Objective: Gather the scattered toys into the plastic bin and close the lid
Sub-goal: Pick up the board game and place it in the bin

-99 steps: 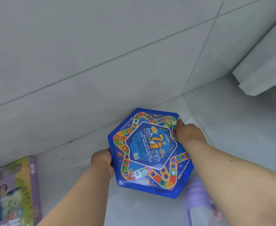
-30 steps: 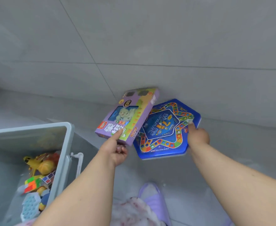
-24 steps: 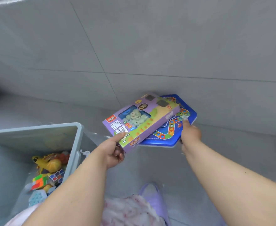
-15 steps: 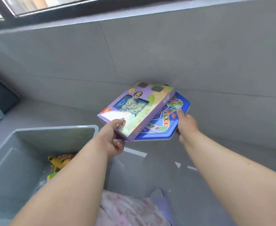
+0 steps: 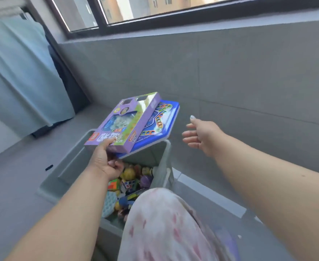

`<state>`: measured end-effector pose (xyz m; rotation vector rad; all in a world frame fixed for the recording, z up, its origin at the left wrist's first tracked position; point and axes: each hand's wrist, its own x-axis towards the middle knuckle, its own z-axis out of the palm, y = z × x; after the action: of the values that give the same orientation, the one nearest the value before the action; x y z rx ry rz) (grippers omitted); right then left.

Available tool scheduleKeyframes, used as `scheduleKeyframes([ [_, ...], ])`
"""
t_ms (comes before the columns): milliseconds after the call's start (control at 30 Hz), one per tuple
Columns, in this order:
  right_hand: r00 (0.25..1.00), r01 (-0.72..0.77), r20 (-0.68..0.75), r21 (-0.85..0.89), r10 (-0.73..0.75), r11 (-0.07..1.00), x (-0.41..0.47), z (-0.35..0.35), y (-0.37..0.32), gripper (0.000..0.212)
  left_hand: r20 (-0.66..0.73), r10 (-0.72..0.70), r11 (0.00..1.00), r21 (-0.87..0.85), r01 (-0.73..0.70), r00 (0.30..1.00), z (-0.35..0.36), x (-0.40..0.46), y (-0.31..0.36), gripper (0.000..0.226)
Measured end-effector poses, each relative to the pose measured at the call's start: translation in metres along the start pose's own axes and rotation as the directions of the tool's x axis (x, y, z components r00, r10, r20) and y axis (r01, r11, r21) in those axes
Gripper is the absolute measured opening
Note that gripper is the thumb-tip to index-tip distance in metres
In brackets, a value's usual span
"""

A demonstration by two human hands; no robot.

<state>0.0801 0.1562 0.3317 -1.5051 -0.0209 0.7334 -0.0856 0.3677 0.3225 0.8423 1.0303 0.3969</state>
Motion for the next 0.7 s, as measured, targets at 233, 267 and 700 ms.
scheduleKeyframes([
  [233,0.990,-0.135,0.036,-0.093,0.139,0.986,0.009,0.040,0.032,0.032,-0.241,-0.147,0.961,-0.265,0.081,0.959,-0.066,0.021,-0.033,0.024],
  [267,0.986,-0.156,0.040,-0.104,0.161,0.982,0.012,0.046,0.037,0.031,-0.281,-0.189,0.949,-0.300,0.101,0.941,-0.068,0.026,-0.040,0.025],
  [700,0.949,-0.271,0.103,-0.214,0.297,0.939,0.037,0.081,0.075,0.028,-0.328,-0.481,0.860,-0.356,0.365,0.813,-0.079,0.082,-0.086,0.034],
])
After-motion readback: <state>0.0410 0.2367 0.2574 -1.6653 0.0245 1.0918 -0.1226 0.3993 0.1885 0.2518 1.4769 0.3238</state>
